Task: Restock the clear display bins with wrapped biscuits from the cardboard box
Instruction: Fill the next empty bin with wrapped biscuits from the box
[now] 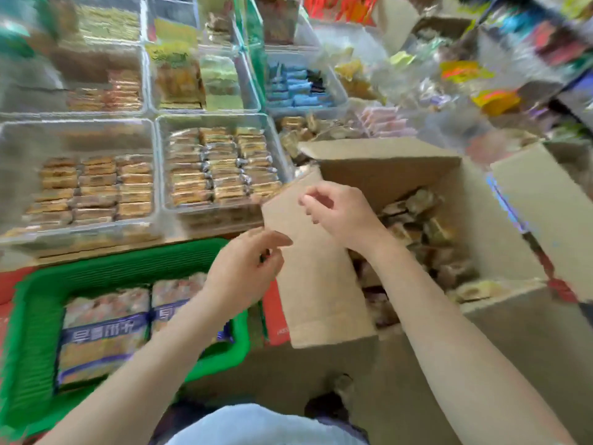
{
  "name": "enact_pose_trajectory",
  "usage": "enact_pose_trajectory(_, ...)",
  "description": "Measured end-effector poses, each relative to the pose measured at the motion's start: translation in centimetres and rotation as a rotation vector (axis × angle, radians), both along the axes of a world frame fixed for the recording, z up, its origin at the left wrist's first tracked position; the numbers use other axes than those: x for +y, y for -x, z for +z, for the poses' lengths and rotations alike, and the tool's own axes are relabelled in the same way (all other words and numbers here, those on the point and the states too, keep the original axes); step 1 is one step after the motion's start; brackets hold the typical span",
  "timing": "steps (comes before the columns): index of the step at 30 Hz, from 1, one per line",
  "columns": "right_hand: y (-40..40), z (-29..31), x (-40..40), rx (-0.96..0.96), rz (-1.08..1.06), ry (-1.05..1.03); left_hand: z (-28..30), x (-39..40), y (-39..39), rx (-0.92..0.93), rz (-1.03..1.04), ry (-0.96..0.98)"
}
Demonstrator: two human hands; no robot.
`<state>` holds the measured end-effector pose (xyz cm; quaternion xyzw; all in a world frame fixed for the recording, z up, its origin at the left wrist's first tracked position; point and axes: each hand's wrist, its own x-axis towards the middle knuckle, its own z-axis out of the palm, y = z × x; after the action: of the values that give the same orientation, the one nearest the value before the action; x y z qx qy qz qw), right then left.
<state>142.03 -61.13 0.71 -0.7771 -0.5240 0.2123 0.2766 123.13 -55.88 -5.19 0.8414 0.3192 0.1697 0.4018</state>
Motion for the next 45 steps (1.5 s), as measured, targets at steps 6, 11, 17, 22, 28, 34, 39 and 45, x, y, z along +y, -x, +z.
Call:
enact_pose_trajectory(6,-16.1,-2.9,-10.4,-0.023,0.114,0.32,0.2,-12.4,-14.5,-0.114,0.065,-0.15)
enact_pose_trajectory(11,-25.0,-5.8,-15.5,-0.143,0.253,0.623,-0.2,-18.5,-21.0,0.241,-0.044,-0.049)
enact_pose_trajectory(17,-30.3,-8.2,-17.5,-0.405,0.518,0.889,0.0,-20.6,-24.1,0.37,0.065,-0.023)
enact_pose_trajectory(22,-31.3,-8.6,-18.8,-0.444,0.499,0.698,0.5,-21.0,-26.1,0.353,0.09,0.062)
enact_pose_trajectory(28,-31.1,-4.0,-19.4,0.709,0.235,0.222,1.5,-20.9,-28.2,0.003,0.316,0.504)
enact_pose_trajectory(34,-28.4,-2.1,-17.8,1.002,0.135,0.064,4.4,-18.4,-28.3,-0.284,0.559,0.613)
enact_pose_trajectory(39,-27.2,-2.5,-16.6,0.796,0.26,0.154,5.7,-16.2,-25.1,-0.271,0.565,0.532)
enact_pose_trajectory(45,-22.2,-1.7,-13.9,0.59,0.352,0.072,5.3,-13.6,-18.8,-0.191,0.46,0.389)
